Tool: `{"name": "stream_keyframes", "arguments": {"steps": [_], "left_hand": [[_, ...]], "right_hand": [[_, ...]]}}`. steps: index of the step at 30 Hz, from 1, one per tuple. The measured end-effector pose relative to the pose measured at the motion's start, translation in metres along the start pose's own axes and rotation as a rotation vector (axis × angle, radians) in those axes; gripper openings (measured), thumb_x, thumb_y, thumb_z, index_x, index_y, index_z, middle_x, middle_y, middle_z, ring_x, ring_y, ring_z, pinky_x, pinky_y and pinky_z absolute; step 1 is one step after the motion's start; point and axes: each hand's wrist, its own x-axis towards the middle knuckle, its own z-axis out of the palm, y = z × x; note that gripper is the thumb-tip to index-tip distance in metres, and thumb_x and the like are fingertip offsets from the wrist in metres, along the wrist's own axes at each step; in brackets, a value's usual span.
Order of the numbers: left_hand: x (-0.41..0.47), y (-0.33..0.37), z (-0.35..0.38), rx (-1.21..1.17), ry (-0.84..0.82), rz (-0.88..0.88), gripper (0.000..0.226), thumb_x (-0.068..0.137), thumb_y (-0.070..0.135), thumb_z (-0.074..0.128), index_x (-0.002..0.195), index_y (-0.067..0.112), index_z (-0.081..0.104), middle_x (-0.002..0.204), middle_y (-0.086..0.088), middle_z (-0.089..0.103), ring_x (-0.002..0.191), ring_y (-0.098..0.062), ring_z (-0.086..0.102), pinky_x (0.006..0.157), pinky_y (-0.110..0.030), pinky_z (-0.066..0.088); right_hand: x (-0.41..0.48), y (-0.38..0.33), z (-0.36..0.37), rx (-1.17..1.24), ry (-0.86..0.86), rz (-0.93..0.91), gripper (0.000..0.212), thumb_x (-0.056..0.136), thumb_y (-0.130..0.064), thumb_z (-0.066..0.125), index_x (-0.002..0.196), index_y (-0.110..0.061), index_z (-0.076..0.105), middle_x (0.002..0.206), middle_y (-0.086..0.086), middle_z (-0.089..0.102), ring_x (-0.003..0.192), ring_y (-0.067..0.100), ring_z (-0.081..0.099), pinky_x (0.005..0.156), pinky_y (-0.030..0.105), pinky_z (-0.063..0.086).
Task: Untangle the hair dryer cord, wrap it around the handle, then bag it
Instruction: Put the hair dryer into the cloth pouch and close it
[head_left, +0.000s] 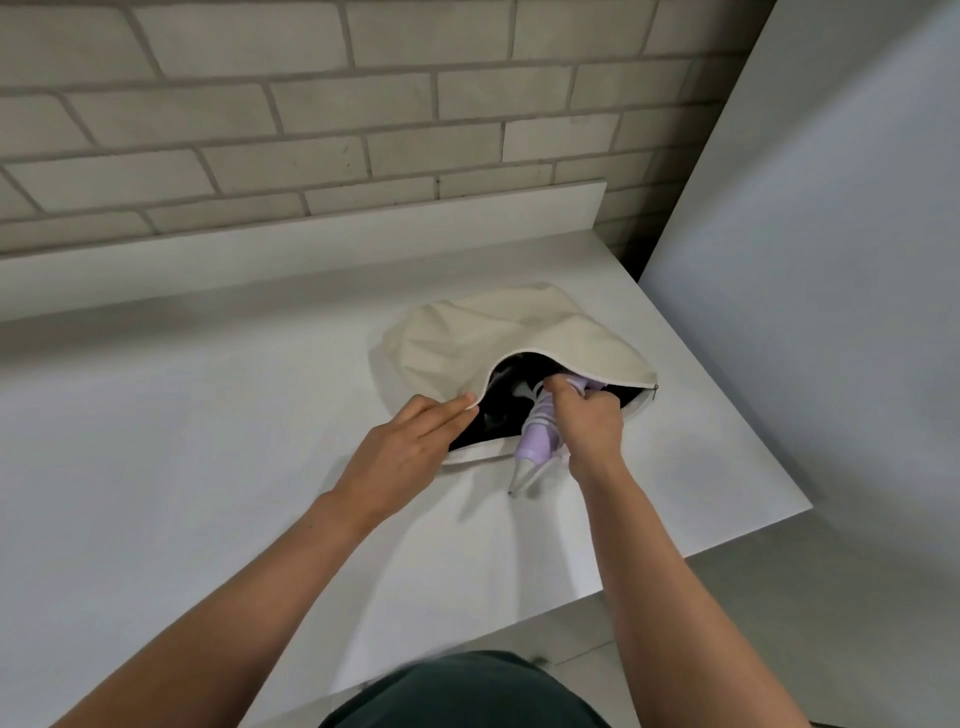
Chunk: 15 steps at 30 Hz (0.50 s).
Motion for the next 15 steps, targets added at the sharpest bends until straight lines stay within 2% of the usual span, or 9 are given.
{"name": "stream_keyframes", "arguments": {"steps": [3, 5, 7, 9, 11, 12, 13, 15], "left_hand": [[-0.012, 0.005, 0.004, -0.036, -0.012, 0.044, 0.059, 0.082, -0.008, 0.072, 0.138, 0.011, 0.063, 0.145, 0.005, 0.059, 0.096, -0.018, 0.054, 0.047, -0.03, 0.054], [-0.023, 0.008, 0.008, -0.045, -0.029, 0.038, 0.063, 0.08, -0.009, 0.074, 0.138, 0.011, 0.063, 0.146, 0.006, 0.058, 0.098, -0.018, 0.054, 0.045, -0.029, 0.053], [-0.027, 0.009, 0.012, -0.052, -0.027, -0.005, 0.064, 0.078, -0.009, 0.076, 0.137, 0.012, 0.064, 0.144, 0.006, 0.059, 0.101, -0.018, 0.055, 0.043, -0.03, 0.052], [-0.023, 0.01, 0.01, -0.089, 0.016, -0.092, 0.058, 0.081, -0.007, 0.075, 0.136, 0.012, 0.065, 0.141, 0.006, 0.061, 0.104, -0.016, 0.056, 0.044, -0.03, 0.054], [-0.016, 0.009, 0.006, -0.131, 0.072, -0.161, 0.049, 0.088, -0.002, 0.069, 0.135, 0.011, 0.066, 0.139, 0.005, 0.063, 0.106, -0.015, 0.057, 0.055, -0.03, 0.059], [-0.014, 0.006, 0.003, -0.138, 0.085, -0.171, 0.046, 0.09, -0.001, 0.066, 0.135, 0.011, 0.066, 0.139, 0.004, 0.063, 0.107, -0.016, 0.057, 0.061, -0.03, 0.06], [-0.011, 0.004, 0.001, -0.138, 0.092, -0.17, 0.045, 0.09, 0.0, 0.064, 0.134, 0.01, 0.066, 0.139, 0.004, 0.063, 0.106, -0.016, 0.058, 0.066, -0.031, 0.061], [-0.009, 0.0, 0.0, -0.129, 0.1, -0.171, 0.045, 0.09, -0.001, 0.063, 0.134, 0.009, 0.066, 0.138, 0.003, 0.063, 0.106, -0.017, 0.058, 0.07, -0.031, 0.061]], "right_hand": [[0.001, 0.0, 0.005, -0.038, 0.024, -0.04, 0.014, 0.088, -0.022, 0.064, 0.096, -0.01, 0.066, 0.091, 0.001, 0.067, 0.09, 0.026, 0.061, 0.075, 0.029, 0.042], [0.004, 0.0, 0.007, -0.096, 0.026, -0.049, 0.012, 0.089, -0.018, 0.061, 0.099, -0.01, 0.06, 0.1, 0.005, 0.064, 0.093, 0.03, 0.057, 0.08, 0.033, 0.043], [0.008, 0.0, 0.012, -0.166, 0.022, -0.057, 0.012, 0.091, -0.019, 0.061, 0.098, -0.01, 0.058, 0.099, 0.008, 0.063, 0.094, 0.032, 0.056, 0.083, 0.035, 0.046], [0.008, 0.005, 0.018, -0.214, 0.009, -0.072, 0.027, 0.091, -0.03, 0.066, 0.101, -0.006, 0.061, 0.097, 0.008, 0.061, 0.097, 0.033, 0.058, 0.084, 0.036, 0.048], [0.007, 0.015, 0.021, -0.202, -0.055, -0.089, 0.051, 0.089, -0.051, 0.069, 0.111, -0.006, 0.064, 0.103, 0.005, 0.065, 0.1, 0.028, 0.061, 0.089, 0.037, 0.051], [0.004, 0.02, 0.021, -0.186, -0.1, -0.108, 0.055, 0.088, -0.057, 0.068, 0.114, -0.009, 0.064, 0.106, 0.001, 0.068, 0.101, 0.024, 0.063, 0.092, 0.037, 0.052], [0.002, 0.027, 0.019, -0.153, -0.145, -0.121, 0.051, 0.088, -0.058, 0.067, 0.116, -0.015, 0.064, 0.108, -0.003, 0.07, 0.101, 0.02, 0.067, 0.094, 0.038, 0.053], [-0.005, 0.041, 0.012, -0.082, -0.213, -0.16, 0.04, 0.09, -0.044, 0.063, 0.125, -0.026, 0.06, 0.117, -0.007, 0.068, 0.103, 0.016, 0.07, 0.096, 0.04, 0.056]]}}
